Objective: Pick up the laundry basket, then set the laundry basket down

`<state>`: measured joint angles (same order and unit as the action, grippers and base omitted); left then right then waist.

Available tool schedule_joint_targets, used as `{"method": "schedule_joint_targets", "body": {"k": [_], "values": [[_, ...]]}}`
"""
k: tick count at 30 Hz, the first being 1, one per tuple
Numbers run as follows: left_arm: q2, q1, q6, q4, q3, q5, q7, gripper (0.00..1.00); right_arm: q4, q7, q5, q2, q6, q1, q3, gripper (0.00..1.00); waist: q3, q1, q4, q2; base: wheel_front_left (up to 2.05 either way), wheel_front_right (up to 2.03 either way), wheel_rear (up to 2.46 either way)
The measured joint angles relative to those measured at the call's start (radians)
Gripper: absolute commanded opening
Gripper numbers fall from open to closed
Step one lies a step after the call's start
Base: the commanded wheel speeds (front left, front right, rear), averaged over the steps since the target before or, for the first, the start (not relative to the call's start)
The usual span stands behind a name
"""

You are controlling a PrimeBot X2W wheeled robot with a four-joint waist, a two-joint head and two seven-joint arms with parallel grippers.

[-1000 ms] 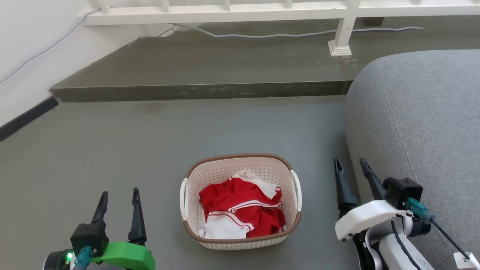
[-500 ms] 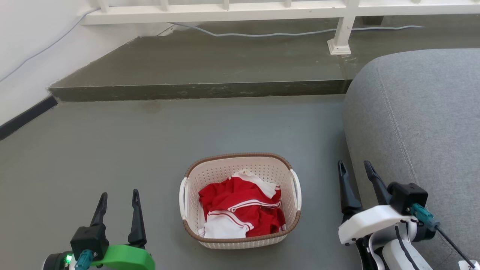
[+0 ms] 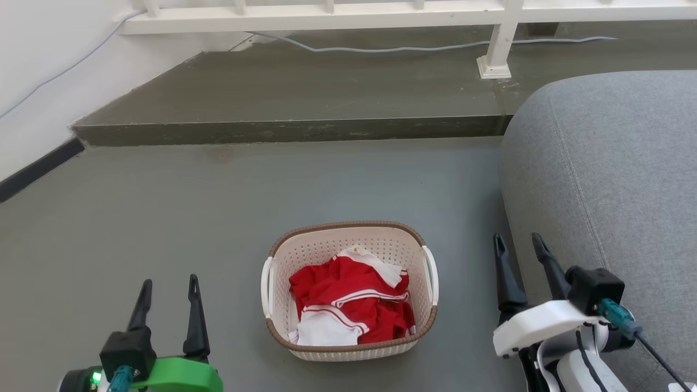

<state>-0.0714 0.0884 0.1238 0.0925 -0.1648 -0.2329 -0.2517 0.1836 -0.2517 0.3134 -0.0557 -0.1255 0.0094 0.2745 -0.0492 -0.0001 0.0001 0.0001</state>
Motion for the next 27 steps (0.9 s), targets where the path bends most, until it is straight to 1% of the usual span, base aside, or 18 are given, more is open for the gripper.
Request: {"method": "schedule_joint_targets", "body": {"k": [6,11,15,19,22,25,27], "values": [[0.013,0.003,0.0,0.051,-0.004,0.0,0.005,0.0,0.047,0.002,-0.003,0.0,0.002,0.026,0.002,0.0,0.0,0.0,0.0,0.0,0.0,0.0,0.0],[0.018,0.005,-0.01,0.054,-0.007,-0.022,0.005,0.0,0.042,0.002,0.024,0.0,0.008,0.042,0.002,0.0,0.001,0.0,0.0,0.0,0.0,0.0,0.0],[0.018,0.017,-0.015,0.049,-0.01,-0.075,0.005,0.0,0.029,0.002,0.072,0.001,0.014,0.045,0.001,0.0,0.003,0.0,0.0,0.0,0.0,0.0,0.0],[0.018,0.021,-0.02,0.042,-0.01,-0.137,0.014,0.0,0.019,0.006,0.134,0.002,0.028,0.046,-0.007,0.0,0.005,0.0001,0.001,0.0,0.0,0.0,0.0],[0.018,0.021,-0.028,0.037,-0.006,-0.195,0.023,0.0,0.017,0.018,0.19,0.002,0.029,0.046,-0.02,0.0,0.006,0.0001,0.001,0.0,0.0,0.0,0.0],[0.018,0.021,-0.036,0.037,0.003,-0.251,0.033,0.0,0.016,0.026,0.232,0.002,0.037,0.046,-0.035,0.0,0.007,0.0001,0.001,0.0,0.0,0.0,0.0],[0.018,0.02,-0.039,0.038,0.006,-0.268,0.043,0.0,0.015,0.033,0.257,0.002,0.037,0.046,-0.042,0.0,0.008,0.0,0.001,0.0,0.0,0.0,0.0]]}}
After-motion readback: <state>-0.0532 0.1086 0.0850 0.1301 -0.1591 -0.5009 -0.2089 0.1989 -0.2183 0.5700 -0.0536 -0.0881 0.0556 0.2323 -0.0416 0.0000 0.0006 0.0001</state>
